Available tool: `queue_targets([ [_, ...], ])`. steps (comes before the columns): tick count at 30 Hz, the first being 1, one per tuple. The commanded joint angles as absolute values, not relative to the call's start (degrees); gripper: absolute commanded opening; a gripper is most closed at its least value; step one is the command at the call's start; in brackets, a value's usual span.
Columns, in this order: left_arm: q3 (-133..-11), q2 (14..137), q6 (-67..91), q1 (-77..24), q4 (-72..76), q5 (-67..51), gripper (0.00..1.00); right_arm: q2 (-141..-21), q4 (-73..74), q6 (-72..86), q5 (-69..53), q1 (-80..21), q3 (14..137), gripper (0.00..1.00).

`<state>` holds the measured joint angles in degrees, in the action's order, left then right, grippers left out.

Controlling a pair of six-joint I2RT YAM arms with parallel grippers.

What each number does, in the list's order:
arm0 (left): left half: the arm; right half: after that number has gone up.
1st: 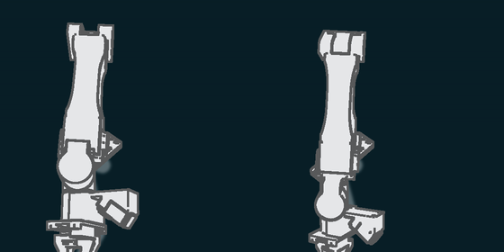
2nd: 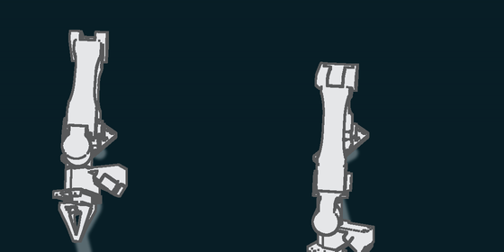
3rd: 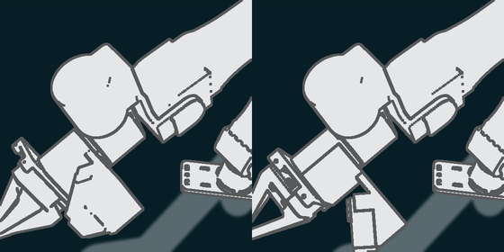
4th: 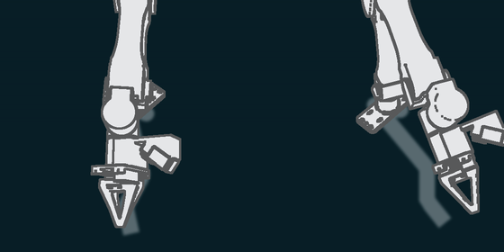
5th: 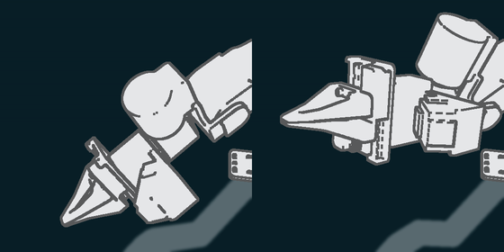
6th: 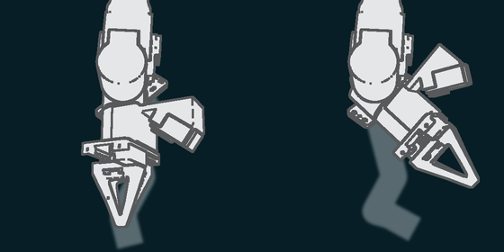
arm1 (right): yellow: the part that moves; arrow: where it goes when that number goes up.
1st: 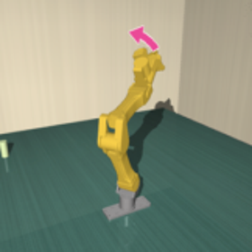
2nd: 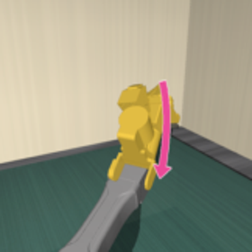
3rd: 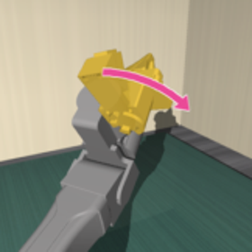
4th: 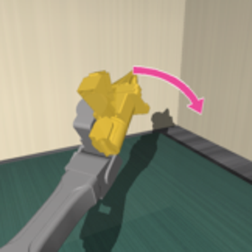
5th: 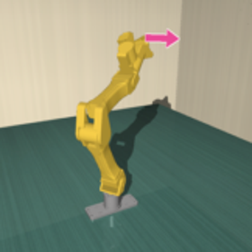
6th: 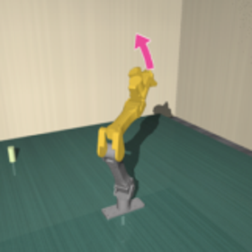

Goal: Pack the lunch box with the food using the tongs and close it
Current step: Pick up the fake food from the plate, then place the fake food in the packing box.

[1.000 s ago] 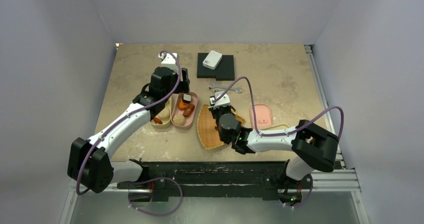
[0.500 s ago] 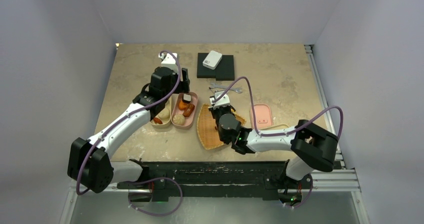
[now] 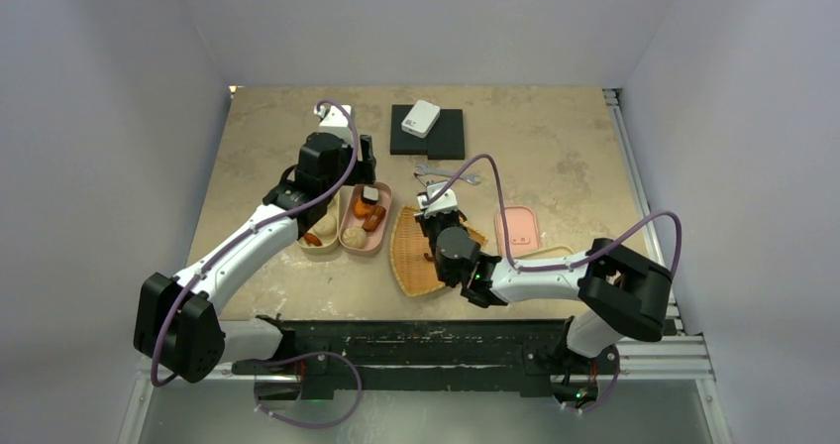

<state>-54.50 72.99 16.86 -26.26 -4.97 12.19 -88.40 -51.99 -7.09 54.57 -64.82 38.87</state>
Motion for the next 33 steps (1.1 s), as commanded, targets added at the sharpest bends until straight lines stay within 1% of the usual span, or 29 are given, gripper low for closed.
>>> queue_targets([
  [1,-55.2,71.7,16.2,-25.8,-3.5,12.0,0.71,-85.9,-53.4,-6.5,55.6,-65.0,39.4,0.0],
  [6,-55.2,71.6,16.1,-25.8,-3.5,12.0,0.71,-85.0,-52.9,-5.5,56.0,-65.2,38.7,0.0],
  [13,-55.2,71.2,16.1,-25.8,-3.5,12.4,0.71,-79.3,-54.7,-4.2,56.8,-65.8,37.3,0.0],
  [20,-55.1,70.9,16.1,-25.5,-3.5,12.7,0.71,-79.5,-56.3,-5.5,57.0,-65.8,37.7,0.0],
  [28,-56.0,69.6,14.8,-23.6,-4.8,15.7,0.71,-79.9,-56.7,-6.7,56.2,-66.8,42.1,0.0],
  [33,-57.1,68.7,14.3,-19.0,-6.4,16.4,0.71,-82.2,-58.0,-7.2,53.7,-67.3,46.6,0.0],
])
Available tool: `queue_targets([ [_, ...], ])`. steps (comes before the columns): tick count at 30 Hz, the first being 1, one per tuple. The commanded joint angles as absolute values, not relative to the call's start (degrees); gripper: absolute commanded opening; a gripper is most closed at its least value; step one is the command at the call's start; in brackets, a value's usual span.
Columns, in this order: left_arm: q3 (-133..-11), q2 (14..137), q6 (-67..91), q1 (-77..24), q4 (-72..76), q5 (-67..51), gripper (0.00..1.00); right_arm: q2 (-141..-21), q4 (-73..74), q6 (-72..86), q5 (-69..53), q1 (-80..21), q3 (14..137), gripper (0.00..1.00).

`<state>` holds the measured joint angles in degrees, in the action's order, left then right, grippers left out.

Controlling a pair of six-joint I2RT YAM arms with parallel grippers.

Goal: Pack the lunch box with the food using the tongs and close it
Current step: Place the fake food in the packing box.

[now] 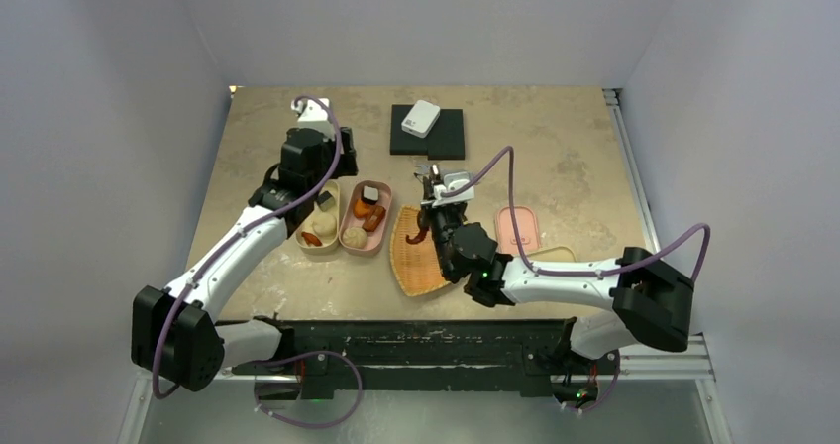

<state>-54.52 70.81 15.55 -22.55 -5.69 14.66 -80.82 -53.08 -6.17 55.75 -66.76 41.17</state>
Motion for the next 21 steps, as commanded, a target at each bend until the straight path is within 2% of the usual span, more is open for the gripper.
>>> queue_targets([
  [1,-57.3,68.6,14.3,-17.8,-6.7,16.0,0.71,-83.2,-58.1,-7.2,53.2,-67.3,47.8,0.0],
  [9,-58.4,67.0,14.0,-10.2,-8.1,16.7,0.71,-94.1,-61.5,-7.3,48.3,-67.3,59.8,0.0],
  [21,-58.8,65.3,13.7,-8.6,-8.5,19.0,0.72,-108.3,-58.9,-0.6,40.4,-67.7,76.0,0.0],
])
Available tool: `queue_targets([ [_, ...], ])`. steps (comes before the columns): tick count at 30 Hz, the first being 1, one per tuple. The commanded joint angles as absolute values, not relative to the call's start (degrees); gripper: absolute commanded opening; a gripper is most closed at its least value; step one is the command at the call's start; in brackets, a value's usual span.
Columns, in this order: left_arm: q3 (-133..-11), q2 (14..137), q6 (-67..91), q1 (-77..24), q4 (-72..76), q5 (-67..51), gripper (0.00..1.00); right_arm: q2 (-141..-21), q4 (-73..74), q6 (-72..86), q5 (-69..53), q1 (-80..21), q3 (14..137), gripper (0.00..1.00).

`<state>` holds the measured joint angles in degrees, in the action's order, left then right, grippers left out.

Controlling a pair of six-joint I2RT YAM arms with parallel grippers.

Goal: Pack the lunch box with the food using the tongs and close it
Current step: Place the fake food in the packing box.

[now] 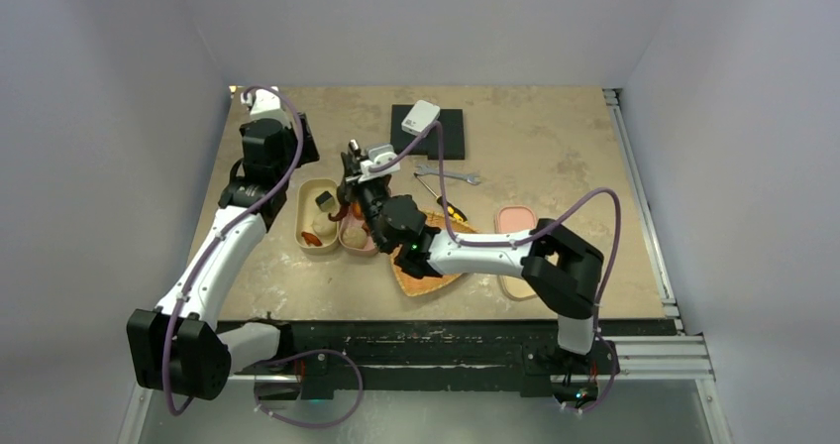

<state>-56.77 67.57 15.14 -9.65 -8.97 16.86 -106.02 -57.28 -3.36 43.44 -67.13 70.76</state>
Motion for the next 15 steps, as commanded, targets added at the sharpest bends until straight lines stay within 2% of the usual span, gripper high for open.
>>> queue_targets([
  [1,-58.7,65.1,13.6,-8.2,-8.5,19.7,0.72,-109.4,-58.9,-0.5,40.3,-67.8,77.1,0.0],
  [15,-58.8,63.5,13.4,-6.5,-8.8,21.7,0.72,-121.9,-60.2,-1.3,36.5,-67.8,88.8,0.0],
])
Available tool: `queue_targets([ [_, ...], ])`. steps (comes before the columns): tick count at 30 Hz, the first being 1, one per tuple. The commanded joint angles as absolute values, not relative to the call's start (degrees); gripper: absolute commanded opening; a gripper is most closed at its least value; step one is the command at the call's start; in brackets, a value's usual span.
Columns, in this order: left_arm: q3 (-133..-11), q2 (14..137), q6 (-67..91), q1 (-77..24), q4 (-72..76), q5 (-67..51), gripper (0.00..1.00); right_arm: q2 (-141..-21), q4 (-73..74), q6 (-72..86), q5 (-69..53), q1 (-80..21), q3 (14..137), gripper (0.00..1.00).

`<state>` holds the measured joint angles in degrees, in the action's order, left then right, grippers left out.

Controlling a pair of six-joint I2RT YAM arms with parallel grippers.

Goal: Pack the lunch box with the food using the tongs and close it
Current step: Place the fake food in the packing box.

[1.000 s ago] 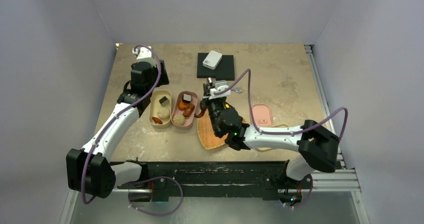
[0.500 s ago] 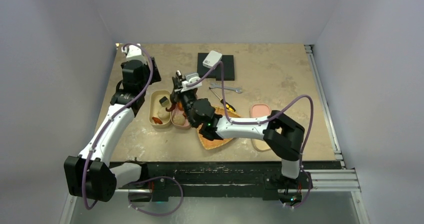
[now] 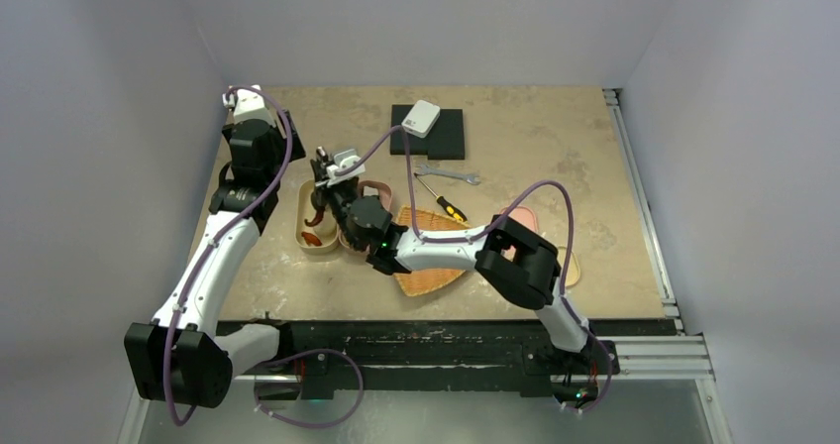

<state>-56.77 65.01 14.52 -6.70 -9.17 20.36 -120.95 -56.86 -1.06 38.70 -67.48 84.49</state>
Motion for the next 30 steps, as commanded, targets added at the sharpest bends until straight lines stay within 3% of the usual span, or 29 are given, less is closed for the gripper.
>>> queue_targets([
  [1,-58.8,63.5,13.5,-6.4,-8.8,21.6,0.72,-122.5,-60.2,-1.7,36.3,-67.8,89.3,0.0],
  [17,-58.5,63.5,13.8,-6.5,-8.4,20.2,0.72,-129.0,-58.9,-1.6,33.0,-66.6,95.9,0.0],
  [23,-58.5,63.4,13.8,-6.4,-8.3,19.9,0.72,-129.8,-58.3,-1.8,33.1,-66.5,96.9,0.16],
  [30,-58.4,63.4,13.9,-6.4,-8.2,19.3,0.72,-129.8,-58.3,-2.5,33.6,-66.4,97.0,0.25],
])
